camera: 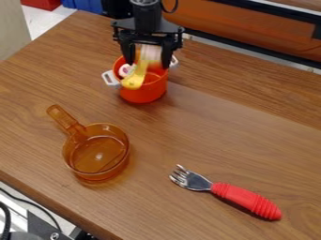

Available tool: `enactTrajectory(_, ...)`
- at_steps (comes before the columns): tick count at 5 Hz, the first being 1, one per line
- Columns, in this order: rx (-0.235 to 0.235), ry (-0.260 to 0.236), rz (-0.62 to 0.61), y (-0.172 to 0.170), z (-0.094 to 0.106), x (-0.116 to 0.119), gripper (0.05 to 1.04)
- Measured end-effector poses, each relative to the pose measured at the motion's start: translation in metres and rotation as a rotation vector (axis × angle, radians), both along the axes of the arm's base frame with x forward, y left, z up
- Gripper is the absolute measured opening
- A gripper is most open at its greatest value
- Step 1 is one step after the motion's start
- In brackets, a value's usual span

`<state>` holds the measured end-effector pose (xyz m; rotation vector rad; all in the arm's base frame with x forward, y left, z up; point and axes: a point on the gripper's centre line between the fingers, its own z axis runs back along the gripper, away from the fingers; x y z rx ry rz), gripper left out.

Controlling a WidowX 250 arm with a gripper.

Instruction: Move something

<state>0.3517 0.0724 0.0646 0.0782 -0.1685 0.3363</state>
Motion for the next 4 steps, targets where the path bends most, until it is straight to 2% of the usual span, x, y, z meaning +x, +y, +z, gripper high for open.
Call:
enactTrajectory(2,-0.025,0.014,-0.011,0.0,0.003,-0.001,0.999)
enactTrajectory(3,-0.044,-0.006,-0.03,0.003,0.01,-0.006,0.999)
enactTrajectory(4,-0.045,-0.063,-0.089,0.01,0.021,-0.026,0.999)
